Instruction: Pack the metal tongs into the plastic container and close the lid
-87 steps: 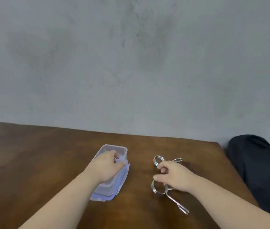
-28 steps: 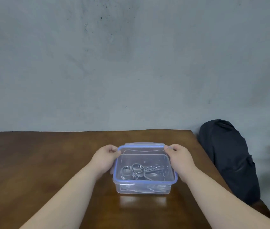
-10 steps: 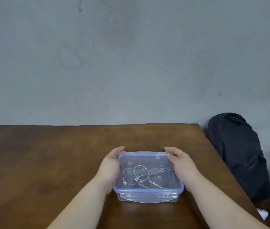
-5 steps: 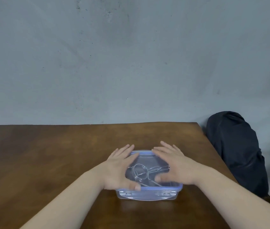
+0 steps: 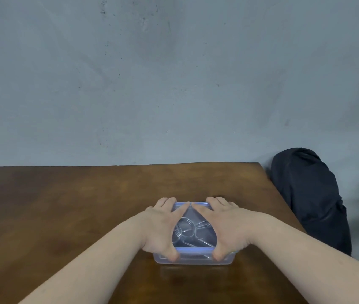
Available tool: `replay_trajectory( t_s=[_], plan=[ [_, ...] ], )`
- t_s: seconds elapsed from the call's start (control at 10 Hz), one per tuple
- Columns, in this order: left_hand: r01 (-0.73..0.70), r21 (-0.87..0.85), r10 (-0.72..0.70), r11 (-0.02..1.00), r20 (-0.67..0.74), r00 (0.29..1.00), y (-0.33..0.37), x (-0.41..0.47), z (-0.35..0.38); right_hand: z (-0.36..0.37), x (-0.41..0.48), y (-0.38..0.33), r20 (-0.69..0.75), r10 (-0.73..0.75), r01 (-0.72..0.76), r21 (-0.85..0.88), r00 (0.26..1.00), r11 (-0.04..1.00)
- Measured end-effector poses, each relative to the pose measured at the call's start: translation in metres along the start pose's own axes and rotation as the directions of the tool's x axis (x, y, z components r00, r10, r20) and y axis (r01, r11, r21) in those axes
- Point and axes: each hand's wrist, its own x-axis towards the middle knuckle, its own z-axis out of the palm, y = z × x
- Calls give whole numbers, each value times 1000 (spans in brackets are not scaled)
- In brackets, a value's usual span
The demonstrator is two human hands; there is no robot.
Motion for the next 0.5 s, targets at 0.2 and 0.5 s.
replay_trajectory(
  t_s=[0.2,0.5],
  plan=[
    [26,-94,-32,995,-63,998,5,-9,8,12,-4,1,-70,-9,16,101,998,995],
    [32,-324,-45,945,-32,998,-1,-24,-13,-10,-22,10,-166,-22,68,278,986,958]
  ],
)
